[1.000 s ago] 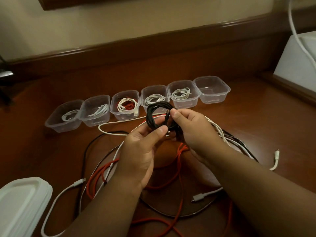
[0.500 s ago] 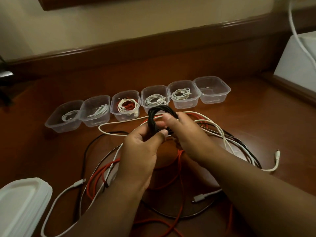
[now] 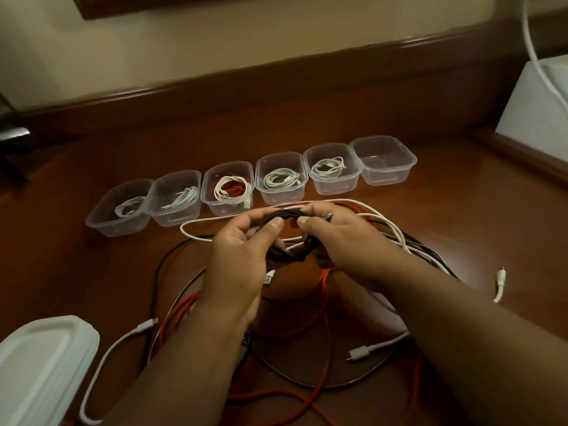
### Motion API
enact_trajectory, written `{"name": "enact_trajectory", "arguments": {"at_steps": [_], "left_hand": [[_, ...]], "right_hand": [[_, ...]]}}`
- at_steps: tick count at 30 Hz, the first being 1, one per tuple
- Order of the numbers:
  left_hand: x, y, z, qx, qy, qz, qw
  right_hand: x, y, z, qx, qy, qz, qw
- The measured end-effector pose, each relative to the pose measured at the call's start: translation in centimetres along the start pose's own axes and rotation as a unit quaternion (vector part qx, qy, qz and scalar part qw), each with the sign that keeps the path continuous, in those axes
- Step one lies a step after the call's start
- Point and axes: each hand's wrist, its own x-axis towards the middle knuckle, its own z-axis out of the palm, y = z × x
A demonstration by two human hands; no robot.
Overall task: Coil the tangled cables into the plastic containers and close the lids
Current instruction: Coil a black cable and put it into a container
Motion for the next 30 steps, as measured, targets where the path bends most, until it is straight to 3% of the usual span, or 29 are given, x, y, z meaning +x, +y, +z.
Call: {"name": "enact_trajectory", "arguments": {"at_steps": [6, 12, 14, 16, 18, 20, 22, 24, 27, 30], "left_hand": [[0.2, -0.1, 0.0, -0.034, 0.035, -0.002, 0.999], [-0.3, 0.6, 0.0, -0.021, 0.041, 0.009, 0.999], [-0.2, 1.3, -0.5, 0.011, 0.015, -0.005, 1.000], [0.1, 2.2, -1.4, 0.100, -0.017, -0.017, 0.995], [0.1, 3.4, -2.7, 0.256, -0.039, 0.037, 0.965], [-0.4, 4.7, -3.7, 0.377, -0.071, 0.137, 0.913], [-1.2, 6.1, -4.8, 0.432, -0.132, 0.214, 0.866], [-1.7, 7.1, -5.8, 0.454, -0.163, 0.242, 0.842], [-1.6, 7.6, -8.0, 0.425, -0.148, 0.188, 0.873], [-0.5, 7.2, -11.0, 0.367, -0.071, 0.122, 0.919]], "right_hand": [[0.1, 0.0, -0.7, 0.076, -0.003, -0.003, 0.997], [-0.1, -0.9, -0.9, 0.081, 0.021, 0.026, 0.996], [-0.3, -1.6, -0.7, 0.099, 0.058, 0.037, 0.993], [-0.5, -2.5, -0.6, 0.039, 0.083, 0.028, 0.995], [-0.8, -3.8, -0.4, -0.101, 0.058, 0.006, 0.993], [-0.9, -5.4, 0.1, -0.201, -0.007, -0.010, 0.980], [-0.7, -7.0, 0.9, -0.267, -0.064, -0.023, 0.961], [-0.3, -8.2, 1.9, -0.285, -0.097, -0.023, 0.953], [0.3, -9.1, 3.5, -0.243, -0.098, -0.024, 0.965], [1.1, -9.4, 5.9, -0.224, -0.087, -0.038, 0.970]]}}
